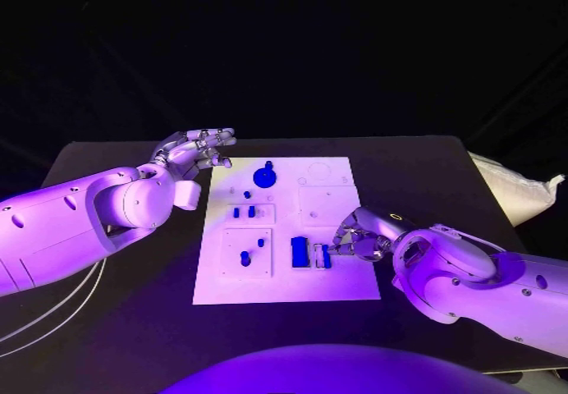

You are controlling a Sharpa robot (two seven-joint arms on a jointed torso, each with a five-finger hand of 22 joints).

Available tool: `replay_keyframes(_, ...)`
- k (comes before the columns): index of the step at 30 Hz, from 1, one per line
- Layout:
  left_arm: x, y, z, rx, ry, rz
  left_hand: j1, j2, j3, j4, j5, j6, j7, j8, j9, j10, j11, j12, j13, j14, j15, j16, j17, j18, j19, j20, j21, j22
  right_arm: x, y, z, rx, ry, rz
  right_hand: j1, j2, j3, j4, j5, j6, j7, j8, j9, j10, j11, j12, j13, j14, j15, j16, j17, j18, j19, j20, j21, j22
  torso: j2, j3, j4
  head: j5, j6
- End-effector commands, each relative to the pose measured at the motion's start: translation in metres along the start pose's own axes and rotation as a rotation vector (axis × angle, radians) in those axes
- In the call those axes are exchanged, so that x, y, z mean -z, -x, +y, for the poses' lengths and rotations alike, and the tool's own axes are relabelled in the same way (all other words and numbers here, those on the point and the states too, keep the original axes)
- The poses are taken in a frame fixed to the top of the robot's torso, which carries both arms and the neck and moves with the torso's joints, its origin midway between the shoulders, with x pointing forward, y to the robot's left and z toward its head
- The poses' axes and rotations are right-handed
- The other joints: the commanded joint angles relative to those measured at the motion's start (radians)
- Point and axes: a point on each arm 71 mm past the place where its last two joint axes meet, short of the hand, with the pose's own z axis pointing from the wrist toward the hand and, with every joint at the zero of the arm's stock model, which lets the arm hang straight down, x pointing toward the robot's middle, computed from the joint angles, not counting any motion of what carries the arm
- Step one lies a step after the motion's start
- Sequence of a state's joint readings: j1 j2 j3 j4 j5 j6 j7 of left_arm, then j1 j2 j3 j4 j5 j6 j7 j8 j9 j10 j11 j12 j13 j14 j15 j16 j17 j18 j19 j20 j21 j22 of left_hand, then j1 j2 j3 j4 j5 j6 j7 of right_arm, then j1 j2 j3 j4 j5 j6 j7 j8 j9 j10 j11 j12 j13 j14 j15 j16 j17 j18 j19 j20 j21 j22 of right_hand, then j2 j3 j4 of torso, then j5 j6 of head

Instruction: Assemble the parts on the task board

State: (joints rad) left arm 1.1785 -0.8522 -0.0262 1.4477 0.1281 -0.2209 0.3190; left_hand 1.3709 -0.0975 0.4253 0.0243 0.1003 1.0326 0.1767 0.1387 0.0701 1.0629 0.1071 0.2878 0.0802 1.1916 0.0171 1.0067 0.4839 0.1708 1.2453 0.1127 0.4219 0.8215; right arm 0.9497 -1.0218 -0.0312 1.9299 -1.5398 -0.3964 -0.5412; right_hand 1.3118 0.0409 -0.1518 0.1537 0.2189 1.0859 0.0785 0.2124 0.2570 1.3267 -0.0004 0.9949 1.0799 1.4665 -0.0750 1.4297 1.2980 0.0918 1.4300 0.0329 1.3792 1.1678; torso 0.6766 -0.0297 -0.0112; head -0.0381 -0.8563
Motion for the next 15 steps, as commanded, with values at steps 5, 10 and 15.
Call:
replay_keyframes(5,-0.001,-0.004,0.0,0.003,-0.004,0.024,0.006,0.002,0.001,-0.004,-0.003,-0.006,0.002,0.003,-0.001,-0.006,-0.001,0.004,0.0,-0.007,0.002,0.003,-0.001,0.01,0.008,0.002,-0.004,-0.002,-0.006,-0.01,0.0,0.029,-0.036,0.066,-0.012,0.003,0.003,0.013,0.002,0.006,0.001,-0.005,0.0,-0.005,0.0,-0.006,0.0,0.057,0.005,0.001,-0.002,-0.015,-0.001,0.006,-0.003,0.0,0.0,0.0,0.004,-0.001,0.0)
replay_keyframes(10,-0.001,-0.003,0.0,0.003,-0.004,0.023,0.006,0.002,0.001,-0.004,-0.003,-0.006,0.002,0.003,-0.001,-0.006,-0.001,0.004,0.0,-0.007,0.002,0.003,-0.001,0.01,0.008,0.002,-0.004,-0.002,-0.01,-0.015,0.002,0.039,-0.04,0.081,-0.007,0.007,0.007,0.014,0.004,0.012,-0.002,-0.004,0.001,-0.003,-0.002,-0.007,0.0,0.057,0.004,0.0,-0.003,-0.014,-0.002,0.006,-0.003,0.0,0.0,-0.0004,0.0032,0.002,-0.002)
replay_keyframes(15,-0.001,-0.003,0.0,0.003,-0.004,0.023,0.006,0.002,0.001,-0.004,-0.003,-0.006,0.002,0.003,-0.001,-0.006,-0.001,0.004,0.0,-0.007,0.002,0.003,-0.001,0.01,0.008,0.002,-0.004,-0.002,-0.012,-0.017,0.002,0.051,-0.04,0.081,0.004,0.011,0.015,0.012,0.007,0.019,-0.005,-0.004,0.002,0.0,-0.005,-0.005,0.003,0.057,0.002,0.0,-0.003,-0.014,-0.001,0.004,-0.002,0.002,0.0,-0.0007,0.0015,0.003,-0.003)
